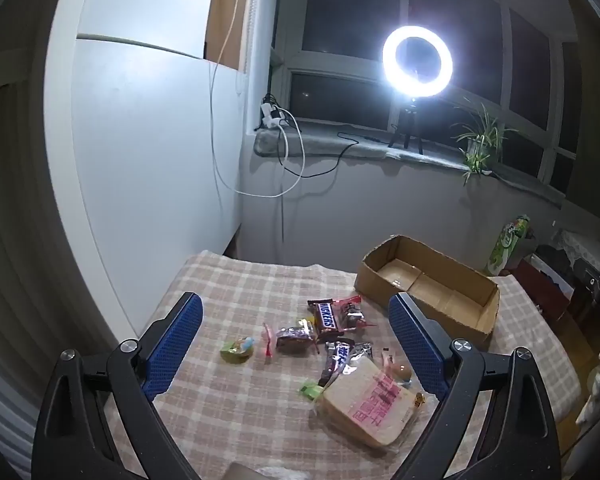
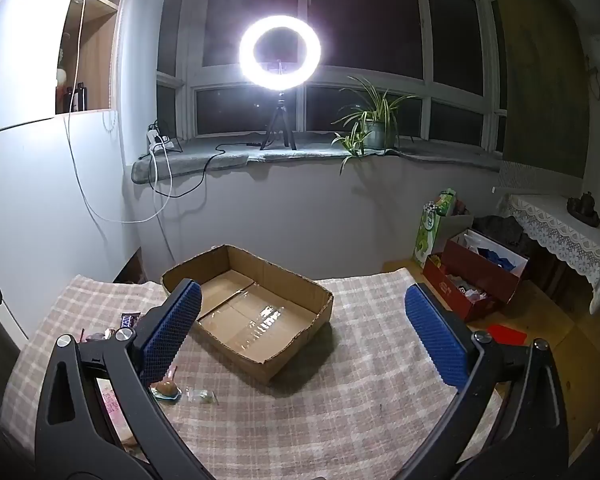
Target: Organize snacks
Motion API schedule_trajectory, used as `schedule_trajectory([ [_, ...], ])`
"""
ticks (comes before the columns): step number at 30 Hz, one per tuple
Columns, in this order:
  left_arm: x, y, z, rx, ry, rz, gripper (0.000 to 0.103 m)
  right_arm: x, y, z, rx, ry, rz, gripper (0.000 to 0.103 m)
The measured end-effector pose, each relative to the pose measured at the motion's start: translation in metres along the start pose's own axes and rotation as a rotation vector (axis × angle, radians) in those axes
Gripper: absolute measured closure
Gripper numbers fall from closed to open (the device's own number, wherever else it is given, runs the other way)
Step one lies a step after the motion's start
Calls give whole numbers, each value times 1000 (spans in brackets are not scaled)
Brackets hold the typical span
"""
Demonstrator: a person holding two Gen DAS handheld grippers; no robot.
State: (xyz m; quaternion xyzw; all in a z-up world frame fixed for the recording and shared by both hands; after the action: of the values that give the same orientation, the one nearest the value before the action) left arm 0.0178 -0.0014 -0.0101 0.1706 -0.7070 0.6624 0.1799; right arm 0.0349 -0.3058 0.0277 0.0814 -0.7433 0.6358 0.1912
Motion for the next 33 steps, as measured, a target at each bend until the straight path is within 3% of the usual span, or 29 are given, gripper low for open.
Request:
schedule_trajectory([
  [33,-2,1,1,10,8,5,9,-3,7,1,-4,3,-14,0],
])
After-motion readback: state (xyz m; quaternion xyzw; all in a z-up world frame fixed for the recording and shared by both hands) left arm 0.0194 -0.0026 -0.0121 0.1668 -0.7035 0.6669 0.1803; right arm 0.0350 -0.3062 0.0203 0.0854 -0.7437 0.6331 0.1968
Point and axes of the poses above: each gripper's, at about its wrist camera, not at the fingertips, and x roughly against the way its jaws point, z to its right, y to its underside, the point moved 2 cm from there along -x, roughly the way its jaws point, and after that the axes turned 9 degrees about -x, right-handed, at the moved point
